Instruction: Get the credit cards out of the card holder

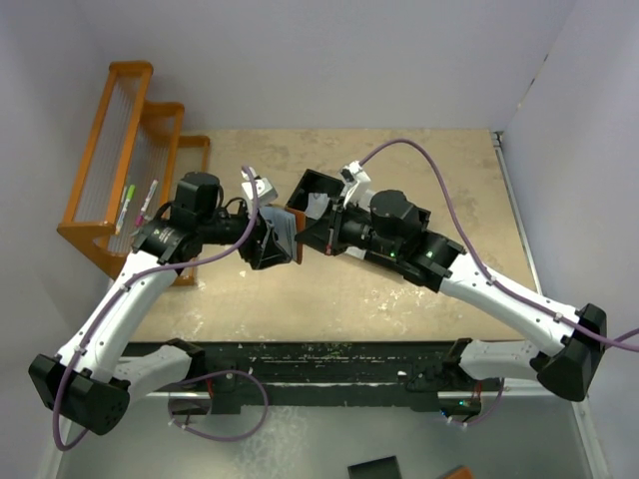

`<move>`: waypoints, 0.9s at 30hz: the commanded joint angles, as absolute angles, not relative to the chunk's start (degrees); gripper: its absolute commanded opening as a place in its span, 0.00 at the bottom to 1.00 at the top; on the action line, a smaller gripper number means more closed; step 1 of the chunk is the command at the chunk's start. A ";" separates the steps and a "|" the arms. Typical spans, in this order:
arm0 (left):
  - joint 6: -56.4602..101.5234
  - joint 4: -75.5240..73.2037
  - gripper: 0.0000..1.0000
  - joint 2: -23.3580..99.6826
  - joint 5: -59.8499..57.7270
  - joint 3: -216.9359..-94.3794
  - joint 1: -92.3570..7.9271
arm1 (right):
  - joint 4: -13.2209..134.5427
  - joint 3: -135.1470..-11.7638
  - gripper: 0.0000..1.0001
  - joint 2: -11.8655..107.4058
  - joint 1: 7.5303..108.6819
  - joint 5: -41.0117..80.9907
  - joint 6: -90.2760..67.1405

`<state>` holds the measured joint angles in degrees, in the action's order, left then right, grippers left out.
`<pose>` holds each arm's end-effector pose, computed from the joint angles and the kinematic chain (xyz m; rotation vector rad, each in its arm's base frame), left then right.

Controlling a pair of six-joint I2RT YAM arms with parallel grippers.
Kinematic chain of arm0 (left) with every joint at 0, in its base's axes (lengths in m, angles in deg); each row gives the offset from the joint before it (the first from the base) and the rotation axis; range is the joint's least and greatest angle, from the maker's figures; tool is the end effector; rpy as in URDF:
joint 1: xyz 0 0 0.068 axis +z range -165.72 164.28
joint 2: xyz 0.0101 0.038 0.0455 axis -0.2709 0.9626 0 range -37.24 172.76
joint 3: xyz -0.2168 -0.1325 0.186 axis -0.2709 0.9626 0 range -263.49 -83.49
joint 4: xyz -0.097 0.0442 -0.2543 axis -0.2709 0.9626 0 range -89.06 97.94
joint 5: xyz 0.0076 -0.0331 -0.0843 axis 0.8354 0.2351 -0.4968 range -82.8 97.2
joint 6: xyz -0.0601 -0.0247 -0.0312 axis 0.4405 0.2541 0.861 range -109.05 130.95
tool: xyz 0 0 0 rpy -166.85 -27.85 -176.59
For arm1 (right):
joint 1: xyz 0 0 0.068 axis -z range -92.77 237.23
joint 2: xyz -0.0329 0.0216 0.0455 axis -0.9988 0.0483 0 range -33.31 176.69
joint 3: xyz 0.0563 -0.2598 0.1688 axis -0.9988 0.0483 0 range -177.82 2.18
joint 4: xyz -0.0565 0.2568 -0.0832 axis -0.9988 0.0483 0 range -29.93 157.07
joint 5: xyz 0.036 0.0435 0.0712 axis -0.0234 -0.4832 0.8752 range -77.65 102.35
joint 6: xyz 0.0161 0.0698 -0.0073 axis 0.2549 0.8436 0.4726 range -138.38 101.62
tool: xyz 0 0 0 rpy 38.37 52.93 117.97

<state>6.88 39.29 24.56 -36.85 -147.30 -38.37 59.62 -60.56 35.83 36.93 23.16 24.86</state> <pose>0.1934 -0.1257 0.3841 0.9179 1.9750 -1.0260 0.1878 0.2439 0.4175 -0.2737 1.8529 1.3464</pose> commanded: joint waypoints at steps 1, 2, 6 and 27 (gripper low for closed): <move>7.53 37.60 0.74 24.05 -36.23 -147.35 -38.68 | 59.66 -64.14 0.00 36.13 34.43 18.06 23.89; 7.67 37.64 0.74 23.89 -36.57 -147.41 -38.70 | 60.04 -64.17 0.00 36.24 34.17 17.79 23.69; 7.01 38.55 0.71 22.94 -35.99 -147.92 -38.66 | 60.38 -63.31 0.00 35.28 33.97 17.26 23.50; 5.68 41.92 0.45 21.82 -36.03 -150.61 -38.56 | 58.14 -56.00 0.00 25.72 33.99 18.95 23.28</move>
<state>6.61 42.59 23.05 -34.95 -147.96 -38.37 62.39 -55.69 27.46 34.31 17.95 23.66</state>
